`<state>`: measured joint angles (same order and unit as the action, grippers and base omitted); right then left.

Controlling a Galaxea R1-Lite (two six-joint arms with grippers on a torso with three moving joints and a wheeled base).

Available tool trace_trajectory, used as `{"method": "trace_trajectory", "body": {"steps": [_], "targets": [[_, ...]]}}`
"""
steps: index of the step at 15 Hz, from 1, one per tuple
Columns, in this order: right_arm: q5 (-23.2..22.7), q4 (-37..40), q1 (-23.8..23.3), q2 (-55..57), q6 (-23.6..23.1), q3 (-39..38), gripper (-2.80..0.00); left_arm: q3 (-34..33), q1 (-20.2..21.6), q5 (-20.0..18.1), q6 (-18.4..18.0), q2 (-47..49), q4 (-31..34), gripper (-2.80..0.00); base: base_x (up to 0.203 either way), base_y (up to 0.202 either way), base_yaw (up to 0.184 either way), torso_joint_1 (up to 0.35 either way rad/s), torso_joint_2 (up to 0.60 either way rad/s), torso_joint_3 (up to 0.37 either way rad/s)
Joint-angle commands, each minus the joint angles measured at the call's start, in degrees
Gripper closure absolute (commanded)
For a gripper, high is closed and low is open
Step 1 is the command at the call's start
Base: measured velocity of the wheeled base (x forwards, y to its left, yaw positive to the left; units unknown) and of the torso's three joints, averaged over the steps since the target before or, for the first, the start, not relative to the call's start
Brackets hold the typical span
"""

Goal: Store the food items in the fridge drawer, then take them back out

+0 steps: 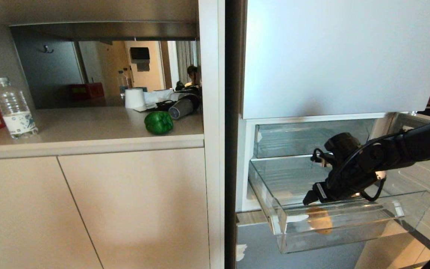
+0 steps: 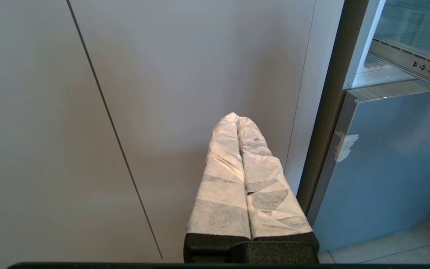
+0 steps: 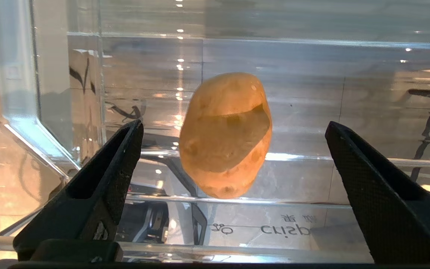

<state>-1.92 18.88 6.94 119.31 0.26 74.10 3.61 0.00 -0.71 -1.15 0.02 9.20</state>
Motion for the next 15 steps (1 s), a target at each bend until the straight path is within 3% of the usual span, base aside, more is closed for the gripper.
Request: {"method": "trace_trajectory", "body": {"steps": [1,6,15], "targets": [[-0.1,-0.6,0.0,-0.3,0.0,-0.4,-2.8,0.0,0.0,0.0,0.0,-0.1,0.1,0.0,0.0,0.0,0.0,0.0,0.0,0.0],[-0.2,-11.7,0.0,-0.3,-0.5,-6.0,-2.8,0.0,0.0,0.0,0.0,-0.1,0.0,0.0,0.0,0.0,0.0,0.103,-0.24,-0.148],[-0.2,-11.9,-0.2,0.9,-1.0,-6.6,-2.8,0.0,0.0,0.0,0.0,-0.1,0.0,0.0,0.0,0.0,0.0,0.151,-0.35,-0.195]]}}
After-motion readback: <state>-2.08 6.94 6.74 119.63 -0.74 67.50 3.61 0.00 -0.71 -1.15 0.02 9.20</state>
